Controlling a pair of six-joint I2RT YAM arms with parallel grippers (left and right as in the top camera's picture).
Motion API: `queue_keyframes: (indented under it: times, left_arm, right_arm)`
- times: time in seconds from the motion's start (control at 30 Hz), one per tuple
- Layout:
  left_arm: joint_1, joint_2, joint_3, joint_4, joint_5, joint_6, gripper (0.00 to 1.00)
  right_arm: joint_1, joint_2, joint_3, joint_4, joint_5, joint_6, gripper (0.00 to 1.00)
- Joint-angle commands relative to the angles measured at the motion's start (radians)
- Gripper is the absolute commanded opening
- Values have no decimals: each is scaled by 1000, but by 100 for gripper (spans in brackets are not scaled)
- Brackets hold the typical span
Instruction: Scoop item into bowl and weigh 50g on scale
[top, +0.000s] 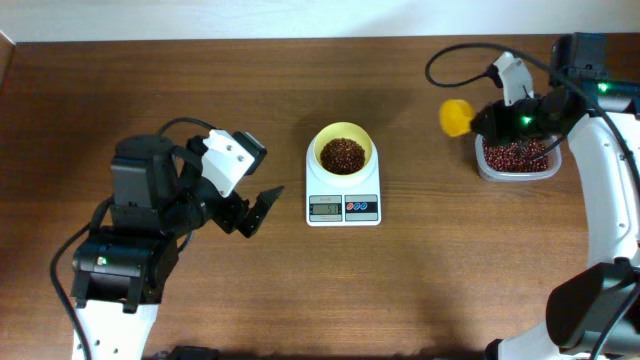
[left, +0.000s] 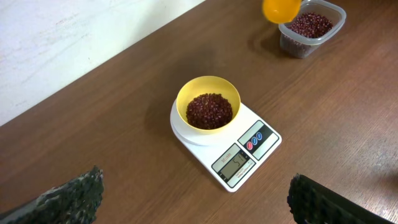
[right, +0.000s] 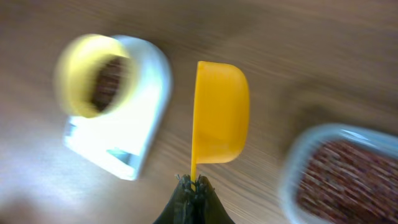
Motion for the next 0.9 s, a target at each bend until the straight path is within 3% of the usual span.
queue_keyframes:
  times: [0.0, 0.17, 0.43, 0.87]
  left_arm:
    - [3, 0, 19, 2, -4, -12, 99]
    - [3, 0, 19, 2, -4, -12, 99]
    - [3, 0, 19, 2, -4, -12, 99]
    - [3, 0, 19, 2, -4, -12, 99]
  right_arm:
    - [29, -30, 23, 3, -316, -67, 4]
    - [192, -17, 22, 64, -266, -267, 4]
    - [409, 134, 22, 203, 118, -271, 4]
    - [497, 201, 18, 240, 314, -274, 4]
